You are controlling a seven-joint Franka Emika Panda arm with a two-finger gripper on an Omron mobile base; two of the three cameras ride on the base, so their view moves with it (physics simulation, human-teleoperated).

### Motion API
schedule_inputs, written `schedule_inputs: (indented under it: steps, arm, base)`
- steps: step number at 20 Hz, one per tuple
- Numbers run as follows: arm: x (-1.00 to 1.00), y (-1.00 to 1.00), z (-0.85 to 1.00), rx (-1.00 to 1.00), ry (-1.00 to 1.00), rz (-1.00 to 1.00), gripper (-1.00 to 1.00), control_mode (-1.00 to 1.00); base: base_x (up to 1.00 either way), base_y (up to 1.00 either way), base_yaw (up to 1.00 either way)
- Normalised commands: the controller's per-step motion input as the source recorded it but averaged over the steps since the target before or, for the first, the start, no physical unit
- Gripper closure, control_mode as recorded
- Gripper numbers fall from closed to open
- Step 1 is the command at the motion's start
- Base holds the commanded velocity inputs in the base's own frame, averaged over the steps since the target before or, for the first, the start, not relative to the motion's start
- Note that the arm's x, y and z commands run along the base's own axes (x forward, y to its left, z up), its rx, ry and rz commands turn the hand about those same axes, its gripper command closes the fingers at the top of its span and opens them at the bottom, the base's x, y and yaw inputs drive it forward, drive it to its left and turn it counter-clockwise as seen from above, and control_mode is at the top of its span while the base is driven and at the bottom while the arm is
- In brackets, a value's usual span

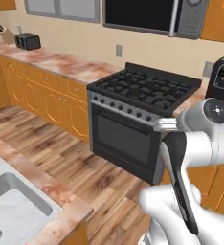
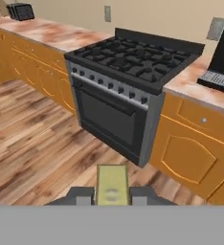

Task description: Pick the egg and butter from the fridge and place them by the bowl for mixing.

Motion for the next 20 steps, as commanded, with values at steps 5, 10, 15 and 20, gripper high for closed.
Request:
schedule_inputs:
  steps: [5, 10, 15, 20]
  arm:
    - [0.0, 0.0, 0.0, 0.0, 0.0, 0.0, 1.0, 1.0]
    - [0.0, 0.0, 0.0, 0.0, 0.0, 0.0, 1.0, 1.0]
    - [0.0, 0.0, 0.0, 0.0, 0.0, 0.0, 1.0, 1.0]
    - [0.0, 0.0, 0.0, 0.0, 0.0, 0.0, 1.0, 1.0]
  base:
    - [0.84, -0.5, 0.51]
    - [0.96, -0.02, 0.69]
    - [1.0, -0.07, 0.62]
    - [1.0, -0.24, 0.4]
